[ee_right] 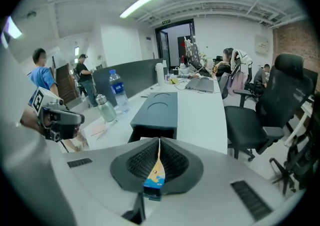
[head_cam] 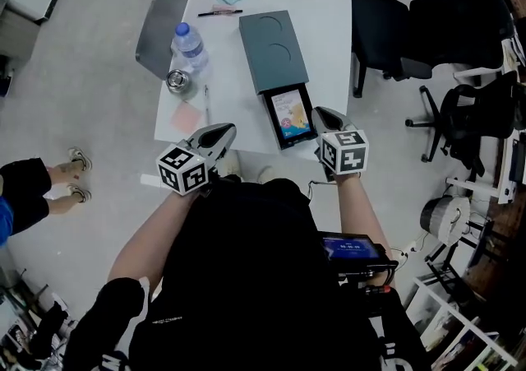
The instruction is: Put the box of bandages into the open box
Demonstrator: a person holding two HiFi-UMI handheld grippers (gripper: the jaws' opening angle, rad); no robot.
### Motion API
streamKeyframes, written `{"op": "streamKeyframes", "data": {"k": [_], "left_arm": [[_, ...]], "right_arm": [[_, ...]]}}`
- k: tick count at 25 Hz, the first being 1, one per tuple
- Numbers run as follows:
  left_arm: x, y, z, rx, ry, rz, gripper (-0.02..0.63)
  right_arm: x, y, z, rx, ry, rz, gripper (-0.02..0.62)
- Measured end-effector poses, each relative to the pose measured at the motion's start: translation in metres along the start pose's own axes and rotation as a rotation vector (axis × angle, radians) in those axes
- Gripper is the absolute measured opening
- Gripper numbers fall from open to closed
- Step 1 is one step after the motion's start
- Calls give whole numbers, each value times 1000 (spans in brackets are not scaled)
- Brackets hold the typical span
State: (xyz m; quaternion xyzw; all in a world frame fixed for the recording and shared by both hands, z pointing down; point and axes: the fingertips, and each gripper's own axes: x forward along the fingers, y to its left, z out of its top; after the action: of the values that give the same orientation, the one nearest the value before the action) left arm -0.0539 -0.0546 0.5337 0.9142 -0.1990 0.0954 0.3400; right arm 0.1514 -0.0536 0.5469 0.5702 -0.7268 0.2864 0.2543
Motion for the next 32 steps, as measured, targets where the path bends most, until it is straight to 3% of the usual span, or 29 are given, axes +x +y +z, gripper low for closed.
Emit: {"op": "streamKeyframes", "data": {"k": [15,25,32], "left_arm": [[17,-43,17,128,-32,70,6],[32,-85,-2,164,-14,82,6],[29,-96,-28,137,-5,131,6]], "right_arm": [[-97,-12,10,3,-412,202,26],[-135,-21,-21,10,-464,272,26],[-138,-25,-41,13,-446,311,25]]}}
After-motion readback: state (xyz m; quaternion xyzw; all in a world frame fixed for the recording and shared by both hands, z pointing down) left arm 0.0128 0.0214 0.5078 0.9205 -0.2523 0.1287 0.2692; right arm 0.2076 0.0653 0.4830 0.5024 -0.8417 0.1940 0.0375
